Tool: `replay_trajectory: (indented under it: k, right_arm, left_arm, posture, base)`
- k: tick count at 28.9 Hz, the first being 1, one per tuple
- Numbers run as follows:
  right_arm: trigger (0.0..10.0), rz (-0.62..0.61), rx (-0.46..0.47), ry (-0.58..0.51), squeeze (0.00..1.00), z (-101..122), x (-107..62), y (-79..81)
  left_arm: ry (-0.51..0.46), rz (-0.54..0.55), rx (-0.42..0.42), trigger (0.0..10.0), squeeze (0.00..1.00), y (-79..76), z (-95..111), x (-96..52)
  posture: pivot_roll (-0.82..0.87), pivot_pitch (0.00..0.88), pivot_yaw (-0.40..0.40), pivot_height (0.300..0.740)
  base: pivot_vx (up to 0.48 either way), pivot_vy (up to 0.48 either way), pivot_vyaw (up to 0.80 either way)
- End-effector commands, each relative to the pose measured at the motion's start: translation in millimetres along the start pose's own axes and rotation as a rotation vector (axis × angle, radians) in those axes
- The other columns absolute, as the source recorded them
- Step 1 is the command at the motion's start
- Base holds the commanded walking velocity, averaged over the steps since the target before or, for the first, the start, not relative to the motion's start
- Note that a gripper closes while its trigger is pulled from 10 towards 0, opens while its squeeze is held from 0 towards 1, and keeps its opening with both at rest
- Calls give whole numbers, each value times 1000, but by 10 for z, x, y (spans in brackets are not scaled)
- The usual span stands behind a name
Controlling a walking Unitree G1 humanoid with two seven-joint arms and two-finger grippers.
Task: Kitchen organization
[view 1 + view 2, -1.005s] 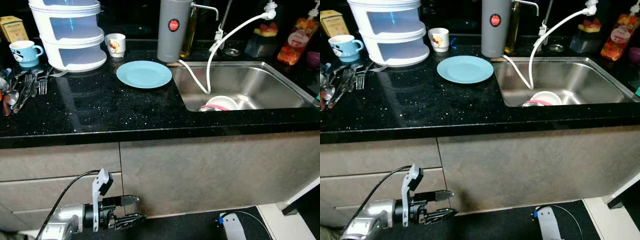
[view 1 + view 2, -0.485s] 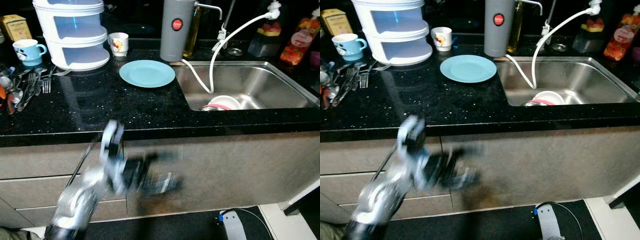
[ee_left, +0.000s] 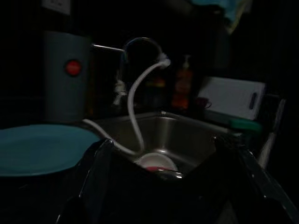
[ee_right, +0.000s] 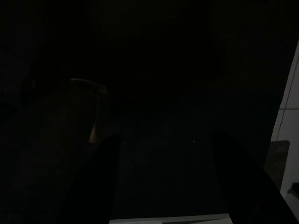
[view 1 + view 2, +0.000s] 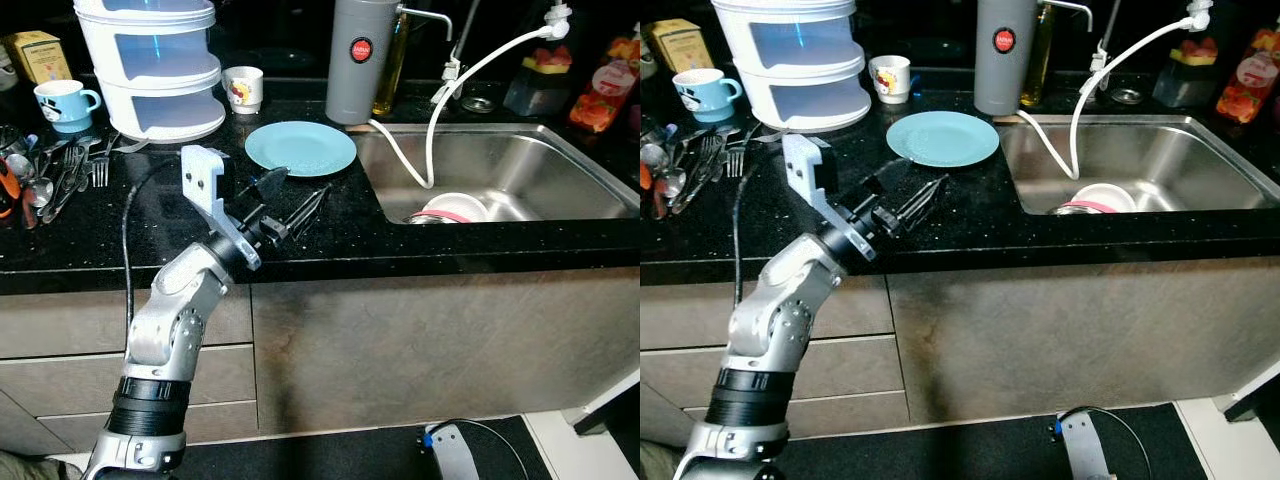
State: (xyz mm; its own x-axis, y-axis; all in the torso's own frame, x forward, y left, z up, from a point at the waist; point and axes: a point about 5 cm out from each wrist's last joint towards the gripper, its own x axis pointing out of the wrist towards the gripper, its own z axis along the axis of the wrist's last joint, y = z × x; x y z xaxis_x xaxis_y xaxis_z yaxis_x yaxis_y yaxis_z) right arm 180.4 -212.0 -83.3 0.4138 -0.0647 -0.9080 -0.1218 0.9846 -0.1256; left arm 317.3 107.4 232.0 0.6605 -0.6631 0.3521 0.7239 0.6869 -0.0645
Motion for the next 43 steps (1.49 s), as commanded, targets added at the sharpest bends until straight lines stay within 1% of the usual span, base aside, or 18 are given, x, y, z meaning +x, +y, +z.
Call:
replay_trajectory:
  k: [1,5,13,15,21,23,27,30,31,32,34,36,37,38,39,41,42,43]
  right_arm:
    - [10000,4,1,9,0,-1,7,62]
    - [10000,11,-6,2,0,30,11,108]
    - [10000,4,-21,9,0,5,7,61]
    - [10000,-5,-32,36,0,-90,-2,-5]
    - [10000,-21,-41,85,0,-309,-39,-184]
    - [10000,-24,-29,89,0,-349,-45,-198]
    - [10000,-21,-28,96,0,-417,-43,-143]
    - [10000,-4,-28,107,0,-491,-28,29]
    - [10000,1,-28,112,0,-507,-26,74]
    - [10000,5,-32,118,0,-521,-23,118]
    - [10000,6,-34,121,0,-526,-23,134]
    - [10000,6,-34,121,0,-526,-23,134]
    - [10000,5,-38,128,0,-541,-24,140]
    - [10000,5,-41,132,0,-548,-25,139]
    - [10000,4,-42,134,0,-553,-26,137]
    - [10000,1,-42,137,0,-572,-31,104]
    - [10000,1,-42,137,0,-572,-31,104]
    - [10000,0,-41,139,0,-579,-34,87]
  left_arm:
    - [-4,37,35,10000,0,44,23,27]
    - [-26,80,42,10000,0,100,61,44]
    - [-31,97,81,10000,0,113,79,69]
    - [-15,95,101,10000,0,122,58,58]
    - [-6,88,120,10000,0,120,56,39]
    - [5,83,140,10000,0,120,57,36]
    - [18,71,169,10000,0,115,65,34]
    - [81,1,284,10000,0,53,65,48]
    - [105,-55,320,10000,0,0,60,45]
    - [139,-175,377,10000,0,-116,60,20]
    - [162,-229,405,10000,0,-164,57,1]
    - [162,-229,405,10000,0,-164,57,1]
    - [255,-293,536,10000,0,-176,34,-45]
    - [294,-317,590,10000,0,-175,21,-67]
    - [316,-330,620,10000,0,-173,14,-81]
    - [375,-325,730,10000,0,-101,7,-111]
    - [375,-325,730,10000,0,-101,7,-111]
    - [392,-316,772,10000,0,-68,12,-118]
  posture:
    - [87,0,-24,740]
    - [91,0,-24,740]
    - [94,0,-26,740]
    - [92,0,-24,740]
    - [93,0,-21,740]
    - [93,0,-20,740]
    - [91,0,-19,740]
    - [88,0,-20,740]
    - [88,0,-20,740]
    - [88,0,-21,740]
    - [88,0,-22,740]
    - [88,0,-22,740]
    - [90,0,-25,740]
    - [90,0,-25,740]
    - [89,0,-25,740]
    - [89,0,-24,740]
    - [89,0,-24,740]
    - [89,0,-24,740]
  base:
    - [0,0,0]
    - [183,0,0]
    - [269,0,0]
    - [274,0,0]
    - [277,0,-800]
    - [277,0,-800]
    - [274,0,0]
    - [89,0,0]
    - [0,0,0]
    - [0,0,0]
    - [0,0,0]
    - [0,0,0]
    - [0,0,0]
    - [0,0,0]
    - [0,0,0]
    - [0,0,0]
    - [0,0,0]
    - [0,0,0]
